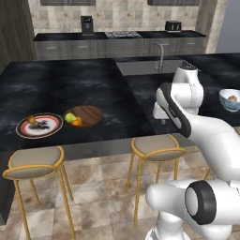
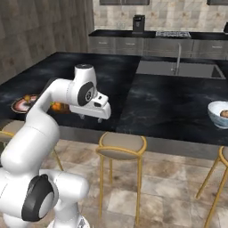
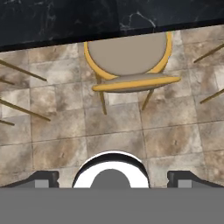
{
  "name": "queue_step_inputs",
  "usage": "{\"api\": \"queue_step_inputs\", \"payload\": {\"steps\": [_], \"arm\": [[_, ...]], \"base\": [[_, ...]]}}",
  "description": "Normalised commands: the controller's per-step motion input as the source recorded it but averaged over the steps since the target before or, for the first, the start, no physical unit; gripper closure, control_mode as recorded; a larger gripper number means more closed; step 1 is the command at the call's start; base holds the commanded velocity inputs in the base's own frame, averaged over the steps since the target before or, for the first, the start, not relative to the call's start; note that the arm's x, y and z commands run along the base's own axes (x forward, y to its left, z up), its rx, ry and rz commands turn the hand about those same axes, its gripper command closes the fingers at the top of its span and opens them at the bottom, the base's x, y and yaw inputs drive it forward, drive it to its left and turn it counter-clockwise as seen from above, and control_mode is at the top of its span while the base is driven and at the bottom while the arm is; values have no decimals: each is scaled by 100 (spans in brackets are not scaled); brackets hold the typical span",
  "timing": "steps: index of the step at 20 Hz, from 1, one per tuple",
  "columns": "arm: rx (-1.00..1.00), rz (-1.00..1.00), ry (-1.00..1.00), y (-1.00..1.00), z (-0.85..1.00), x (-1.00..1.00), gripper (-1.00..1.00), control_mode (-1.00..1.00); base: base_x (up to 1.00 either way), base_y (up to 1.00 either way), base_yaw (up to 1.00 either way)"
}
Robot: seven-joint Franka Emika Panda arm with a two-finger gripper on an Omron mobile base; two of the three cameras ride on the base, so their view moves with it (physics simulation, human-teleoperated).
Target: Take the fruits from the plate on the dining counter and place two fruits in each bowl.
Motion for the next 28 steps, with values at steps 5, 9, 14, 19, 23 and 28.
{"api": "queue_step_inputs", "payload": {"steps": [5,9,14,19,23,28], "arm": [[0,0,0,0,0,0,-100,100],[0,0,0,0,0,0,-100,100],[0,0,0,0,0,0,-100,100],[0,0,0,0,0,0,-100,100],[0,0,0,0,0,0,-100,100],[0,0,0,0,0,0,-100,100]], "base": [[0,100,0],[4,100,0],[11,100,0],[24,99,0],[40,68,0],[42,30,0]]}}
